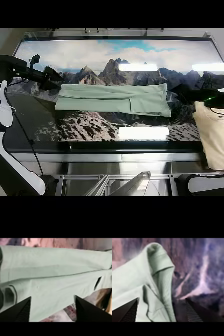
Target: Fold the shirts.
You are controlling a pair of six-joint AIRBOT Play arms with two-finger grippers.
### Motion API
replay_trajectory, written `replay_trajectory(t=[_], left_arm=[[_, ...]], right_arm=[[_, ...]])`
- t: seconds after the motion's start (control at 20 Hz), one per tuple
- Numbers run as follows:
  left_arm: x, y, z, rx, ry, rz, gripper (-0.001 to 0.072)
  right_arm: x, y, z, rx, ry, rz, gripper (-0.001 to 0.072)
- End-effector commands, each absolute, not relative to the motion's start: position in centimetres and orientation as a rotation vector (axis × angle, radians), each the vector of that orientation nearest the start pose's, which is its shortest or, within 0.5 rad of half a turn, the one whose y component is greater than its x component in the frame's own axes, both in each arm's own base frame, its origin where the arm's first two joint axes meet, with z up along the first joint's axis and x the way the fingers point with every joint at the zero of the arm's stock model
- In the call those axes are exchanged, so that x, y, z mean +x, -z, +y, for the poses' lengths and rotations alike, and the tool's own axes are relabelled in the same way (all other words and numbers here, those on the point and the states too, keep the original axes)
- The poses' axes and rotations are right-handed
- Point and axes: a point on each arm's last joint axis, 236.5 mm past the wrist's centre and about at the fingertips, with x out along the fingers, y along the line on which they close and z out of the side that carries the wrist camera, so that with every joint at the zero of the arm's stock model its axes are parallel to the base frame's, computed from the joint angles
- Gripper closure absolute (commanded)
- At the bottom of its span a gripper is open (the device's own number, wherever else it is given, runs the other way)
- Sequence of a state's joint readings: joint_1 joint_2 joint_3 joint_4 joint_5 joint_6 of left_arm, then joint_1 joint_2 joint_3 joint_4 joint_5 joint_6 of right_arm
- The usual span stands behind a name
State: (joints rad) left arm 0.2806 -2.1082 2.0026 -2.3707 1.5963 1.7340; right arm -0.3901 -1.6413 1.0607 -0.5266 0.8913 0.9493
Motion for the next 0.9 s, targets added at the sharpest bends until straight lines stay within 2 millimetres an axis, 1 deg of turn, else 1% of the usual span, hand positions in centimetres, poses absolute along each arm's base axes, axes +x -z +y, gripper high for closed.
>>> replay_trajectory(t=[0.0, 0.05, 0.1, 0.2, 0.3, 0.4, 0.45, 0.5, 0.55, 0.6, 0.65, 0.75, 0.8, 0.85], left_arm=[[49.6, 2.6, -4.9, -0.763, 0.529, 1.464, 0.0461], [49.4, 2.6, -5.7, -0.749, 0.550, 1.475, 0.0702], [49.2, 2.6, -6.7, -0.734, 0.563, 1.486, 0.0690], [49.0, 2.8, -9.4, -0.691, 0.600, 1.503, 0.0690], [49.5, 3.4, -12.6, -0.625, 0.609, 1.491, 0.0690], [50.6, 4.2, -16.0, -0.564, 0.606, 1.443, 0.0690], [50.8, 4.9, -18.0, -0.529, 0.612, 1.430, 0.0690], [50.7, 5.9, -19.7, -0.495, 0.617, 1.433, 0.0690], [50.0, 7.3, -21.5, -0.449, 0.627, 1.456, 0.0691], [49.1, 8.8, -22.9, -0.408, 0.636, 1.486, 0.0691], [47.9, 10.1, -24.6, -0.370, 0.656, 1.522, 0.0692], [46.2, 12.2, -27.0, -0.340, 0.683, 1.573, 0.0699], [45.7, 12.9, -27.7, -0.334, 0.677, 1.592, 0.0700], [45.3, 13.6, -27.9, -0.320, 0.652, 1.613, 0.0699]], right_arm=[[45.5, 10.5, -0.1, 0.846, -0.226, 1.092, 0.0060], [45.5, 10.9, 1.0, 0.862, -0.246, 1.112, 0.0094], [45.6, 11.0, 2.0, 0.870, -0.261, 1.118, 0.0133], [46.1, 10.8, 3.6, 0.867, -0.278, 1.131, 0.0133], [46.4, 11.0, 5.5, 0.873, -0.295, 1.160, 0.0133], [46.6, 11.4, 7.5, 0.865, -0.325, 1.188, 0.0235], [46.7, 11.5, 8.6, 0.857, -0.346, 1.201, 0.0292], [46.6, 11.5, 9.5, 0.848, -0.367, 1.213, 0.0444], [46.4, 11.5, 10.2, 0.843, -0.381, 1.221, 0.0636], [46.4, 11.4, 10.5, 0.841, -0.387, 1.223, 0.0690], [46.4, 11.3, 10.6, 0.841, -0.393, 1.225, 0.0691], [46.2, 10.5, 10.3, 0.861, -0.404, 1.230, 0.0692], [46.1, 9.8, 10.0, 0.868, -0.414, 1.224, 0.0692], [46.0, 8.8, 9.4, 0.873, -0.422, 1.212, 0.0692]])
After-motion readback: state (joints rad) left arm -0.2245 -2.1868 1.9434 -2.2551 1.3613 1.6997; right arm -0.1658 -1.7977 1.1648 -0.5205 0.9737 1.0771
